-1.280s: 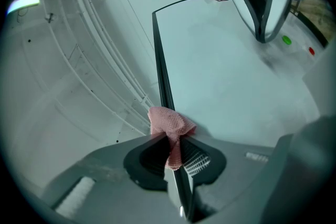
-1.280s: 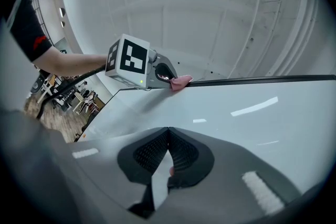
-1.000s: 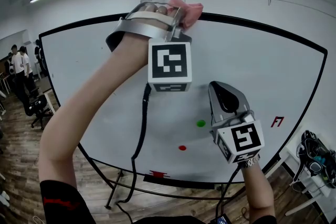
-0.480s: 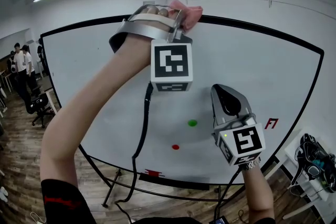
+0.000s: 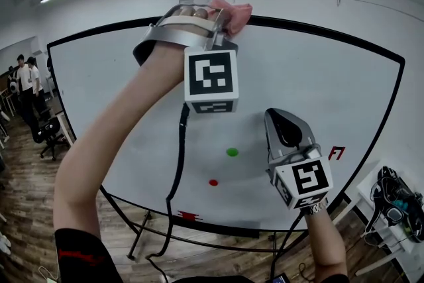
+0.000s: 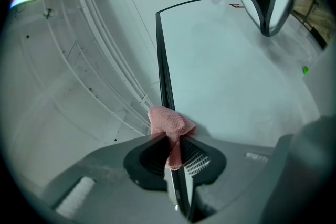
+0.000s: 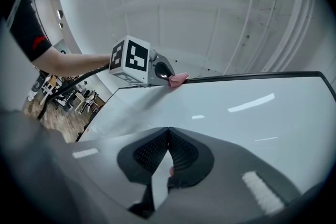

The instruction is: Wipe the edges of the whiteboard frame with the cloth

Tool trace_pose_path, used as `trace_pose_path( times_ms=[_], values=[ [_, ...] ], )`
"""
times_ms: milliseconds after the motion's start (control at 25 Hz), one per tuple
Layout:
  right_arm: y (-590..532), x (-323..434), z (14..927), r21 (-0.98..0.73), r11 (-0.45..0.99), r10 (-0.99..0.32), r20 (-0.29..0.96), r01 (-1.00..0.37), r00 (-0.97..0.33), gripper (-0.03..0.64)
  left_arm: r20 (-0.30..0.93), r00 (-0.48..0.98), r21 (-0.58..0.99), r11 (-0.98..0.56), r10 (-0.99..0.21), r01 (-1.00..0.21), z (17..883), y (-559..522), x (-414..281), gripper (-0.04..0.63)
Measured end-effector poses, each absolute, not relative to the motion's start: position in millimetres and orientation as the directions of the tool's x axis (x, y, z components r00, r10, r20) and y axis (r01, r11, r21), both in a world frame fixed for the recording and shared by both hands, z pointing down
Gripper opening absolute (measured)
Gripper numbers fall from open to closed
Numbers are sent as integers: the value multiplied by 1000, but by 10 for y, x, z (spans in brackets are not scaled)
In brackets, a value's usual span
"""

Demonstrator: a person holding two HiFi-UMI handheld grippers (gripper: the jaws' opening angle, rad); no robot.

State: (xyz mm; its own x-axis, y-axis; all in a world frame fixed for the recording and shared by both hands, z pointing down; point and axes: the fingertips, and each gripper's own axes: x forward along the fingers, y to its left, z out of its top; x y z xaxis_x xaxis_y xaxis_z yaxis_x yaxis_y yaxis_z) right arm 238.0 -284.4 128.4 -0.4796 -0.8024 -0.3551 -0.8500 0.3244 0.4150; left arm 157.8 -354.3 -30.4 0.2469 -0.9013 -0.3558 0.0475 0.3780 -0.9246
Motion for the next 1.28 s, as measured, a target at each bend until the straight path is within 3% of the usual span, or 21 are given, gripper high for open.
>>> trace_pose_path(
  times_ms=[1280],
  values=[
    [-2727,1834,1297,439,249,-830,-362,-863,-424,2,-322,336,-933,358,-885,49,-216,-3596,1541,44]
  ],
)
